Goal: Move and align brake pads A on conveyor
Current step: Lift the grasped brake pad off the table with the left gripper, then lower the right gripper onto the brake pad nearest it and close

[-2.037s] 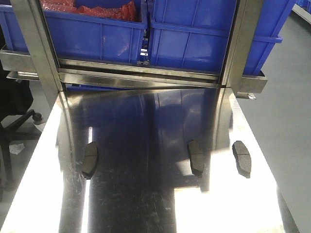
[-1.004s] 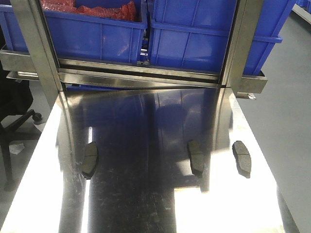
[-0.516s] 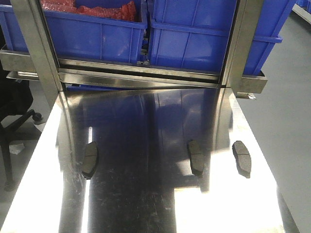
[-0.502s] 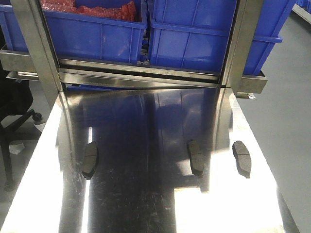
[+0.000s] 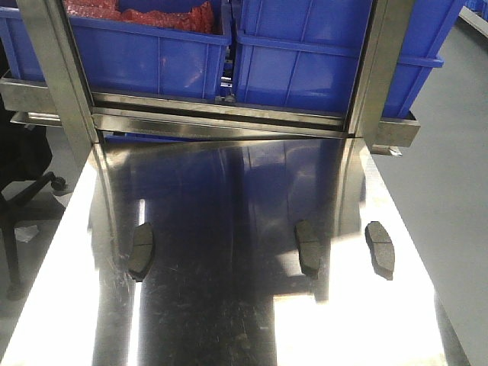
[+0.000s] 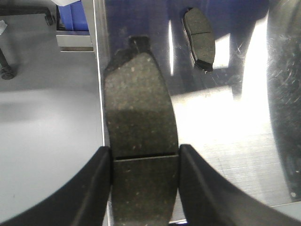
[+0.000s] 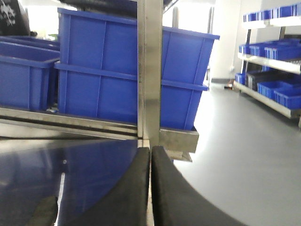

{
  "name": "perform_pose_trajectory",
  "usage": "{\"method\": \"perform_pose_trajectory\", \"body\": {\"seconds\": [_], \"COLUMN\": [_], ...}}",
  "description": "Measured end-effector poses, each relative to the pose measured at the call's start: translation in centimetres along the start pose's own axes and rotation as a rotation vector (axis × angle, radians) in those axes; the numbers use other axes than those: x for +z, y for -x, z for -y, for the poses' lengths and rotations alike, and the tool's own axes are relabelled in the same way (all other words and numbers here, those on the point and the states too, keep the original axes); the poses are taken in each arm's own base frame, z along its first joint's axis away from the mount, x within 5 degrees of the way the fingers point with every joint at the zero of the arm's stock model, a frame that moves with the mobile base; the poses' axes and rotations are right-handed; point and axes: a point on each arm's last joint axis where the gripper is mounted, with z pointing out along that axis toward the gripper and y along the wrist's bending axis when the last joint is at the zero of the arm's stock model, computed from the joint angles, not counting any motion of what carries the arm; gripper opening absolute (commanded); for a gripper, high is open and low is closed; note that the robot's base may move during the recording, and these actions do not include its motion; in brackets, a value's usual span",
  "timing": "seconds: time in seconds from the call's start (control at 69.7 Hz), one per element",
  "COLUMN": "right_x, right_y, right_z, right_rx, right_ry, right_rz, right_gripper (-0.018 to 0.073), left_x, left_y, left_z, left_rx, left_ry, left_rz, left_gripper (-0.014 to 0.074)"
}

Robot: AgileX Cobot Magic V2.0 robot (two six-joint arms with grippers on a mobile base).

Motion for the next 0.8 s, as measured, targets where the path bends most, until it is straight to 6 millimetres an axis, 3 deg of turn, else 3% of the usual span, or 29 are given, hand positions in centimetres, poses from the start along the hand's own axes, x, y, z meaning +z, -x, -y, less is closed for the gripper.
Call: {"method": "perform_pose_trajectory", "body": {"seconds": [0.143,0.316,0.559,0.803], "right_x": [2.7,5.8,7.5,7.9], "right_y": [2.5,3.6,2.6,1.5], "right_z": [0.1,0.3,0.4,0.4], "right_rx": [-0.002,0.000,0.000,0.047], "right_ry": [-0.004,-0.015,-0.027,-0.047], "right_rz": [-0.175,-0.492,-0.838,-0.941], "right_gripper": [-0.0009,-0.0009,-0.0009,-0.0006], "left_x": [0.0,0.0,0.0,0.0], "left_y": [0.0,0.0,0.0,0.0], "left_z": [0.0,0.0,0.0,0.0], "left_rx": [0.000,0.000,0.000,0.000], "left_ry": [0.000,0.000,0.000,0.000], "left_rz": [0.000,0.000,0.000,0.000], "left_gripper": [-0.0006,-0.0006,-0.0006,-0.0006]}}
